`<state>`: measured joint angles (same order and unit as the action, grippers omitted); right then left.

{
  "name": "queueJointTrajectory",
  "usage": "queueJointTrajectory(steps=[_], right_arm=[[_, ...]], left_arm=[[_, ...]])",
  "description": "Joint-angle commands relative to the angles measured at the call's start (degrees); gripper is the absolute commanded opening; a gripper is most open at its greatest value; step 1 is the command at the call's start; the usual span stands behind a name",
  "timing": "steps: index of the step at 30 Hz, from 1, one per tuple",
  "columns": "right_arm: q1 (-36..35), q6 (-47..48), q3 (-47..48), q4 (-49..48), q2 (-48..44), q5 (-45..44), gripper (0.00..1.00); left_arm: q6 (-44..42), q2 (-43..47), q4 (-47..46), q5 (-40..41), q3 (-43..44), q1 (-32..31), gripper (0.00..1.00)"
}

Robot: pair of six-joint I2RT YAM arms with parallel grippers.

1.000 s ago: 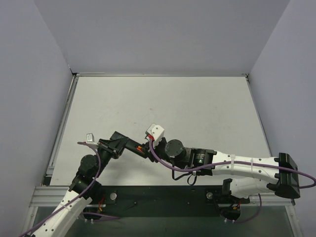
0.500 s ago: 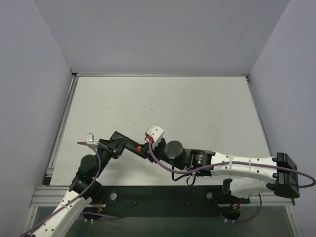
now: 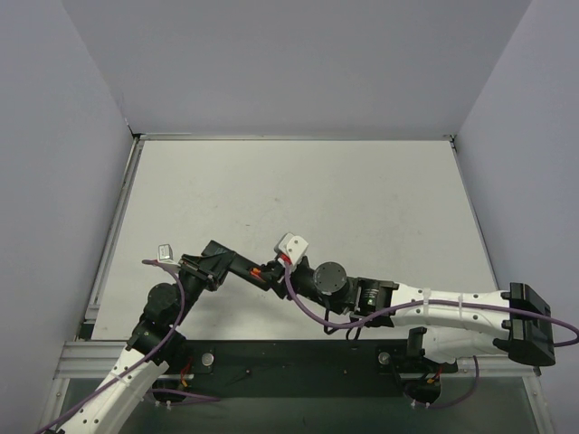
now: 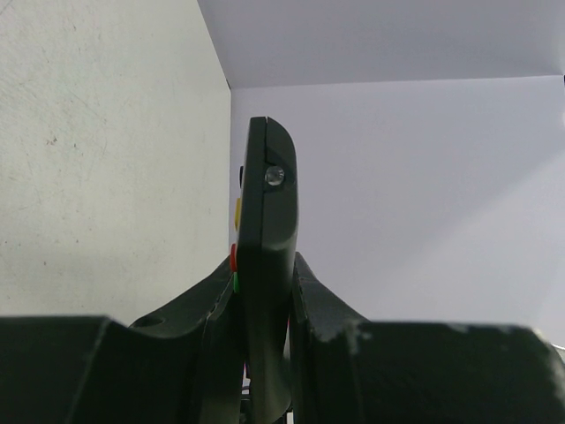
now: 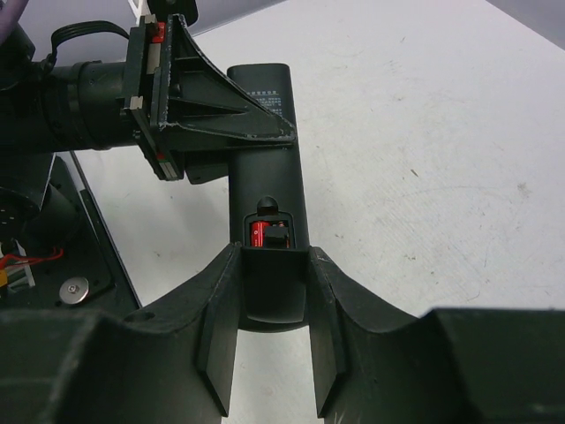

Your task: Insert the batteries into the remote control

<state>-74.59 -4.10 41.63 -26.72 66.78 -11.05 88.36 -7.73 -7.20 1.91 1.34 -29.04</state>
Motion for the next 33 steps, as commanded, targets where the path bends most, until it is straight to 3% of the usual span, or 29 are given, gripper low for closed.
queueJointTrajectory(steps=[1,17,33], right_arm=[[0.3,1.6,-2.6,-4.2,-1.8,1.0,0.03],[0.3,1.0,-4.5,-9.8,-0.5,6.4,0.00],[2.4,3.7,-7.9,-10.5,-2.8,-1.3,0.00]], left_arm=[[4.0,0.6,-8.6,-0.6,-2.7,0.2,0.00],[5.7,-1.0,-11.3,-0.9,-2.8,0.2,0.00],[6.5,-0.7,-11.9,-1.1,-3.5,0.1,0.00]])
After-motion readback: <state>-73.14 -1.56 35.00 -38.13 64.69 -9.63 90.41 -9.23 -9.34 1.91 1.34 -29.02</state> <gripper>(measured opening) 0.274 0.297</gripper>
